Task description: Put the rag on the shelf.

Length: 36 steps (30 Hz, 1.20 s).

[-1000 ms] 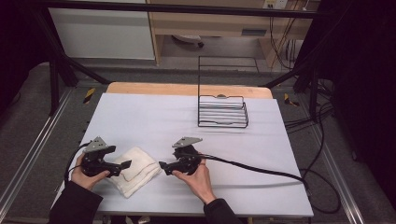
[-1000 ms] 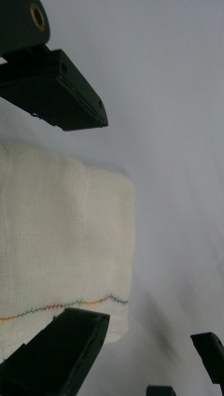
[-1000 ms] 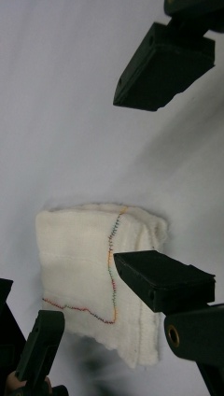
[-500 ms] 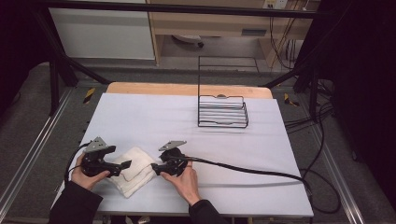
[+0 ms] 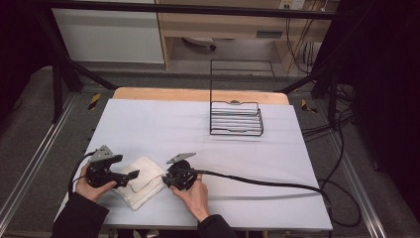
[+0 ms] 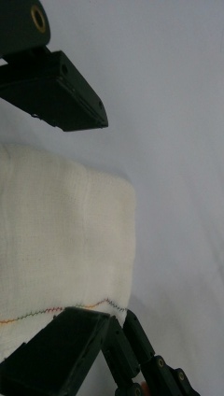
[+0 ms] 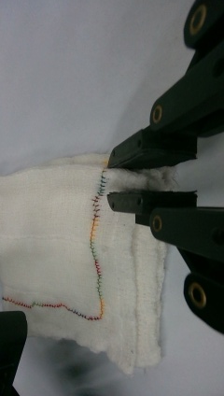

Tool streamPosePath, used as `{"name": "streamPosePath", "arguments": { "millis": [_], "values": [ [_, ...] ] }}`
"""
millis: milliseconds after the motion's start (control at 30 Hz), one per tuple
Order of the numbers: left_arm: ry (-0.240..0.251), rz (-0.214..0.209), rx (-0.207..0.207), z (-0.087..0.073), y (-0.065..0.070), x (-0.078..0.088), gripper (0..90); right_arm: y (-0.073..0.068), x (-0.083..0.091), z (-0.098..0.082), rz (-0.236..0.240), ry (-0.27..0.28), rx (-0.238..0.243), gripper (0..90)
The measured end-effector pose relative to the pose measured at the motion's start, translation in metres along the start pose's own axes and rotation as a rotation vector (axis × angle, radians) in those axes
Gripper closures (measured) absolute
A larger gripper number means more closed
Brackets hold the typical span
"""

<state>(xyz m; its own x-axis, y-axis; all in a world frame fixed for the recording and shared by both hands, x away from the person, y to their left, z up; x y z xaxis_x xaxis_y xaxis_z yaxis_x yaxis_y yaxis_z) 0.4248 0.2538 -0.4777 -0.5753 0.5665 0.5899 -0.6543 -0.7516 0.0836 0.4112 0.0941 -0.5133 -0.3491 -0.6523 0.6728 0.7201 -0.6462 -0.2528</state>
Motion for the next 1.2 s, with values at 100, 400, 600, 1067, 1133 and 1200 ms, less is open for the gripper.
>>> {"name": "streamPosePath", "arguments": {
  "millis": [100, 400, 600, 1067, 1133, 1200],
  "values": [
    [0.001, 0.003, 0.005, 0.000, 0.000, 0.000, 6.3, 0.000, 0.001, 0.001, 0.006, -0.003, -0.007, 83.2],
    [-0.005, 0.012, 0.040, -0.002, -0.003, 0.000, 10.2, 0.004, 0.023, 0.016, -0.002, -0.008, 0.020, 84.4],
    [-0.007, 0.005, 0.036, -0.002, -0.001, -0.002, 10.0, 0.010, 0.037, 0.016, -0.015, -0.035, 0.027, 84.4],
    [-0.012, -0.005, 0.023, -0.001, 0.005, -0.004, 9.7, 0.055, 0.083, -0.012, -0.082, -0.068, 0.004, 84.3],
    [-0.013, -0.007, 0.021, -0.001, 0.006, -0.004, 9.6, 0.066, 0.094, -0.019, -0.101, -0.075, -0.009, 84.3],
    [-0.013, -0.009, 0.018, -0.001, 0.007, -0.005, 9.5, 0.070, 0.097, -0.021, -0.103, -0.077, -0.017, 84.3]
  ]
}}
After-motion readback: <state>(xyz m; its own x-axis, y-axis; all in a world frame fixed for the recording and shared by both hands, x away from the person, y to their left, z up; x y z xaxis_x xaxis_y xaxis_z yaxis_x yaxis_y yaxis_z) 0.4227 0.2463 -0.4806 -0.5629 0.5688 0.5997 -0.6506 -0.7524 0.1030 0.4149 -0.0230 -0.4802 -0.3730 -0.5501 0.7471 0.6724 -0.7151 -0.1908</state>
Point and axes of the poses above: each handheld gripper's, and its own axes: x roughly backward along the jaws, z roughly out of its top, y roughly to its right, the point moved 9 cm from there along -x, roughly forward along the jaws, and after that the axes turned 1 degree about y, right-handed, at the moved point
